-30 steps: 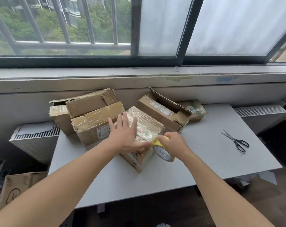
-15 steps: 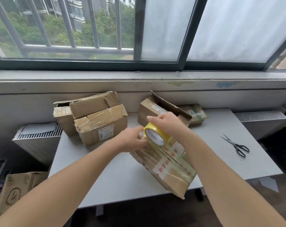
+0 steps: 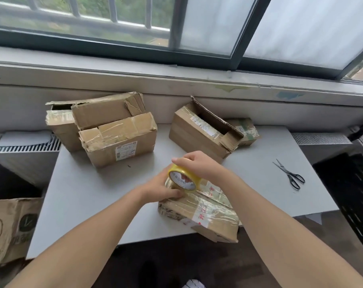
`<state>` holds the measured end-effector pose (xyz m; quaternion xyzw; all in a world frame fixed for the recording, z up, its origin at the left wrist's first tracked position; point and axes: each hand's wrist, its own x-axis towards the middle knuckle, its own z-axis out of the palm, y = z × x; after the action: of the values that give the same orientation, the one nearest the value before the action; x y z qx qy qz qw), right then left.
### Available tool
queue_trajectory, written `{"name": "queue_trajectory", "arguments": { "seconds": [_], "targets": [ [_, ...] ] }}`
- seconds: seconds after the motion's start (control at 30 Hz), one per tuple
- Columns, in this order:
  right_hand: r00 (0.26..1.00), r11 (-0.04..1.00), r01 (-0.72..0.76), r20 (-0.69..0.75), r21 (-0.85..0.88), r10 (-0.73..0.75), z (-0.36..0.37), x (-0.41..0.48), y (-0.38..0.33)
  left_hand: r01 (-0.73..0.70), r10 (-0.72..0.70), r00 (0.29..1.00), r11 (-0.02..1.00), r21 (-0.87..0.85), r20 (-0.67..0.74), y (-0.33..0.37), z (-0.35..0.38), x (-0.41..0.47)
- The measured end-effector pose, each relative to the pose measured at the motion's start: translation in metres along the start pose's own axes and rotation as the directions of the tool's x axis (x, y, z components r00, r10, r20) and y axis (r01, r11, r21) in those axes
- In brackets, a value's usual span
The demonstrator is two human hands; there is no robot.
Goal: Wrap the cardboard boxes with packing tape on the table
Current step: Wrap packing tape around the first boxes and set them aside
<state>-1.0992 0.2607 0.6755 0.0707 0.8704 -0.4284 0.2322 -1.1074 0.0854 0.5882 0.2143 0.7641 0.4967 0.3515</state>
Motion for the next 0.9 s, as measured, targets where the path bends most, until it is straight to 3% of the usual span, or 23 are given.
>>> {"name": "queue_trajectory", "arguments": {
  "seconds": [0.23, 0.43, 0.6, 0.7, 0.9],
  "targets": [
    [0.992, 0.995, 0.103, -0.077, 0.014, -0.101, -0.004, -0.008, 0.006, -0.02, 0.012, 0.999, 0.982, -0.187, -0.042, 0.001, 0.015, 0.01],
    [0.974, 0.977, 0.184, -0.15, 0.106, -0.168, 0.002, 0.005, 0.002, -0.014, 0.002, 0.996, 0.99, -0.137, -0.092, -0.001, -0.006, 0.015],
    [0.965, 0.966, 0.249, -0.104, 0.071, -0.241, 0.028, 0.03, -0.023, 0.037, -0.098, 0.967, 0.968, -0.249, -0.237, -0.026, -0.02, -0.004],
    [0.958, 0.964, 0.263, -0.127, 0.027, -0.258, 0.035, 0.039, -0.034, 0.061, -0.138, 0.966, 0.943, -0.328, -0.219, -0.035, -0.023, -0.006],
    [0.979, 0.977, 0.2, -0.024, -0.078, -0.202, 0.017, 0.041, -0.038, 0.07, -0.116, 0.975, 0.97, -0.232, -0.189, -0.03, -0.021, 0.001]
  ]
}}
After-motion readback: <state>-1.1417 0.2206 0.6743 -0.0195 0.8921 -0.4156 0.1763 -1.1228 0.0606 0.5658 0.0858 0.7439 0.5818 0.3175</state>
